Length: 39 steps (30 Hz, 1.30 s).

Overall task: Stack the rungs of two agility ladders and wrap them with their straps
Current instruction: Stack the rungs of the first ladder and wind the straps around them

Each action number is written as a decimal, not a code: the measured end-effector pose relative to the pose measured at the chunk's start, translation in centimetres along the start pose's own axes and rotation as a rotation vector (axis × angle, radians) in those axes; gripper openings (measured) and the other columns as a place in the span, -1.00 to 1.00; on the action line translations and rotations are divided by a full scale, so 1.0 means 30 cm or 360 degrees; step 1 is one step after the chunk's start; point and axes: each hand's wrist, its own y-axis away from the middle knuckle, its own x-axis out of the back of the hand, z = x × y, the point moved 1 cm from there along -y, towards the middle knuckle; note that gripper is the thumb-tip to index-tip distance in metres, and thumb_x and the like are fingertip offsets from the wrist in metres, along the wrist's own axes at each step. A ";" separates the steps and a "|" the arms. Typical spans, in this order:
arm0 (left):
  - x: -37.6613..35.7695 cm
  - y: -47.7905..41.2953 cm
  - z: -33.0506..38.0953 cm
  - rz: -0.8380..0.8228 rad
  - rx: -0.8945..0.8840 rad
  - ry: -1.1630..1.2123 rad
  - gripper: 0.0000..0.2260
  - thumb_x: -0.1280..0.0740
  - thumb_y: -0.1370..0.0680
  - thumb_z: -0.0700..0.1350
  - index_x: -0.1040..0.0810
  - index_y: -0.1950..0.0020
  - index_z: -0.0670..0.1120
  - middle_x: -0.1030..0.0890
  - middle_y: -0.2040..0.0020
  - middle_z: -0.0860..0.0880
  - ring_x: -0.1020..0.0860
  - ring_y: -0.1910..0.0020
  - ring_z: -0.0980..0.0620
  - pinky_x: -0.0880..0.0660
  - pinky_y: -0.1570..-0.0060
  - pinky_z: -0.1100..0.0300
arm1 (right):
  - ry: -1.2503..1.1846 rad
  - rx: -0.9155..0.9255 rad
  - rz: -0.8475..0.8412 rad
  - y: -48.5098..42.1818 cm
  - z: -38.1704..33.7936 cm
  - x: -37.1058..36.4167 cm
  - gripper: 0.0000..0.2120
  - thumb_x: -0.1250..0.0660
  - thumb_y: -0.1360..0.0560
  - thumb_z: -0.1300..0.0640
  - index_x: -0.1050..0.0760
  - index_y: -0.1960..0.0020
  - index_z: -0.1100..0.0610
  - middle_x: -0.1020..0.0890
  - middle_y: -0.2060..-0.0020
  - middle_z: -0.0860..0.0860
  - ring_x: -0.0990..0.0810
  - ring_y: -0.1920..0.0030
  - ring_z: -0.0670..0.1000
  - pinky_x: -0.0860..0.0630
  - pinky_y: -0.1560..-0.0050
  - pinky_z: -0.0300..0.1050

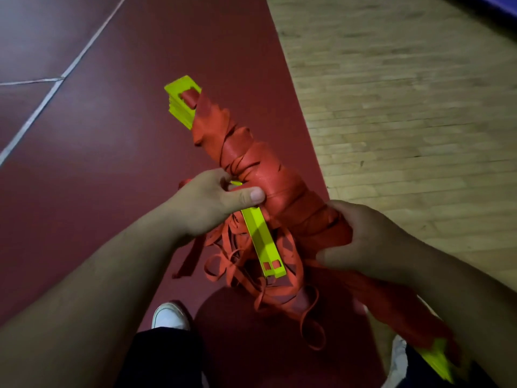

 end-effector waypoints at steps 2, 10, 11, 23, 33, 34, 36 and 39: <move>-0.004 0.007 -0.015 -0.0111 0.0062 0.0297 -0.56 -0.58 -0.22 0.23 -0.48 0.47 -0.06 -0.33 0.56 0.03 -0.23 0.57 0.10 -0.15 0.50 0.32 | -0.0245 -0.0026 -0.0287 0.008 0.004 0.008 -0.47 -0.54 -0.12 -0.02 -0.61 -0.09 -0.18 -0.73 0.08 0.07 -0.73 0.11 0.15 -0.67 0.05 0.25; -0.119 0.005 0.060 0.0014 -0.0214 0.0674 -0.51 -0.29 -0.58 -0.33 -0.54 0.57 -0.14 -0.46 0.63 0.11 -0.43 0.63 0.31 -0.34 0.55 0.52 | -0.0104 -0.0029 -0.0085 -0.003 0.010 -0.032 -0.20 -0.57 -0.12 -0.25 -0.38 -0.32 -0.33 -0.68 -0.10 -0.15 -0.68 -0.09 -0.09 -0.61 -0.16 0.11; -0.130 0.001 0.067 0.0031 -0.0272 0.0674 -0.56 -0.28 -0.57 -0.37 -0.57 0.50 -0.14 -0.52 0.58 0.09 -0.49 0.58 0.30 -0.39 0.49 0.52 | 0.0032 -0.0008 0.0082 -0.003 0.004 -0.060 -0.14 -0.57 -0.08 -0.33 -0.30 -0.32 -0.39 -0.65 -0.11 -0.23 -0.64 -0.08 -0.17 -0.60 -0.14 0.02; -0.058 -0.017 0.034 -0.0173 -0.0515 0.0073 -0.76 -0.50 -0.39 -0.21 -0.61 -0.03 -0.16 -0.70 0.07 0.08 -0.65 0.02 0.14 -0.53 -0.05 0.26 | 0.0162 0.0029 0.0139 -0.031 0.028 0.005 -0.46 -0.51 -0.07 0.02 -0.51 -0.01 -0.30 -0.67 0.22 -0.23 -0.63 0.26 -0.19 -0.54 0.27 -0.23; -0.040 0.007 0.010 -0.0163 -0.0205 0.0024 -0.75 -0.46 -0.46 -0.02 -0.58 0.18 -0.22 -0.39 0.46 0.10 -0.30 0.49 0.18 -0.26 0.41 0.30 | -0.0225 -0.0041 -0.0222 -0.004 0.027 0.011 -0.40 -0.44 -0.07 0.19 -0.56 -0.05 -0.25 -0.68 0.25 0.10 -0.62 0.33 0.00 -0.56 0.32 -0.08; -0.042 0.013 0.009 -0.0190 -0.0224 0.0096 -0.88 -0.40 -0.52 -0.12 -0.57 0.14 -0.16 -0.41 0.48 0.17 -0.33 0.50 0.27 -0.28 0.43 0.41 | -0.0376 -0.0059 -0.0331 0.001 0.023 0.008 -0.39 -0.44 -0.05 0.20 -0.59 -0.06 -0.19 -0.67 0.20 0.22 -0.63 0.29 0.11 -0.56 0.27 0.01; -0.051 0.022 0.013 -0.0225 -0.0259 0.0259 -0.82 -0.29 -0.58 -0.30 -0.54 0.13 -0.04 -0.50 0.48 0.26 -0.45 0.48 0.38 -0.33 0.39 0.58 | -0.0639 -0.0088 -0.0549 0.006 0.022 0.002 -0.40 -0.44 -0.05 0.22 -0.61 -0.10 -0.03 -0.60 0.12 0.45 -0.62 0.23 0.25 -0.54 0.16 0.15; -0.065 0.018 0.015 -0.0242 -0.0235 0.0451 -0.80 -0.42 -0.48 -0.15 -0.62 0.34 0.01 -0.44 0.52 0.19 -0.36 0.55 0.30 -0.30 0.48 0.46 | -0.0749 -0.0106 -0.0659 0.006 0.028 -0.004 -0.44 -0.44 -0.06 0.23 -0.63 -0.07 0.04 -0.57 0.15 0.47 -0.57 0.21 0.26 -0.52 0.14 0.13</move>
